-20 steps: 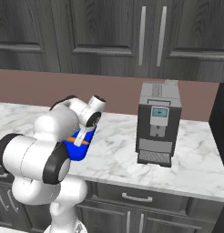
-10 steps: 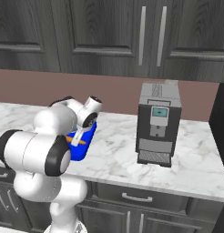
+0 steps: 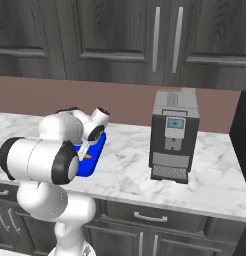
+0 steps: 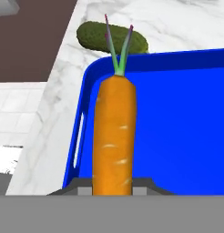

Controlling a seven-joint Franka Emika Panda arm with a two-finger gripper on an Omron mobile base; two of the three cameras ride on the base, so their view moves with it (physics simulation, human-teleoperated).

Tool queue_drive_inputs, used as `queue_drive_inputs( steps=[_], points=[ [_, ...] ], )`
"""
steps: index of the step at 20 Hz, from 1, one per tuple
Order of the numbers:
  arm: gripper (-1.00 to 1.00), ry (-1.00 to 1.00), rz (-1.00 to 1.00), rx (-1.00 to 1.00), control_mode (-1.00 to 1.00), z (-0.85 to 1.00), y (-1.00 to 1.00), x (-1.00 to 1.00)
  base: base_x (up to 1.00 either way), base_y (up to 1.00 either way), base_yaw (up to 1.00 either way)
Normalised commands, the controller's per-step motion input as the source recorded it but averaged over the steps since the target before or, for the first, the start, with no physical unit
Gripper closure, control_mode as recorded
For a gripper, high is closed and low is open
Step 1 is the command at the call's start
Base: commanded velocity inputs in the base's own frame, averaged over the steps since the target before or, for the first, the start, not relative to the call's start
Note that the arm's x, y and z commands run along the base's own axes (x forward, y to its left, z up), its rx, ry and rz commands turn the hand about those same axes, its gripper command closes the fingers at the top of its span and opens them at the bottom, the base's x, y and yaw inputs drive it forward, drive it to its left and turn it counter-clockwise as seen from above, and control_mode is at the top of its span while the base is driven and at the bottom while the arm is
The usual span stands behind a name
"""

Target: Place the two vegetables and bowl onto the tray for setting up a vegetable dip station.

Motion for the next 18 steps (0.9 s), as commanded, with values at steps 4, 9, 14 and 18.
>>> queue_drive_inputs(
  steps=[4,9,14,18],
  points=[
    [1.0,-0.01,0.0,0.05,-1.0,-0.11,0.17,0.17,0.0,0.0,0.0],
    [1.0,0.0,0.0,0.0,-1.0,-0.13,0.13,0.14,0.0,0.0,0.0],
    [1.0,-0.01,0.0,0.0,-1.0,-0.17,0.15,0.13,0.0,0.0,0.0],
    [1.0,0.0,0.02,0.01,-1.0,-0.16,0.04,0.14,0.0,0.0,0.0]
  ],
)
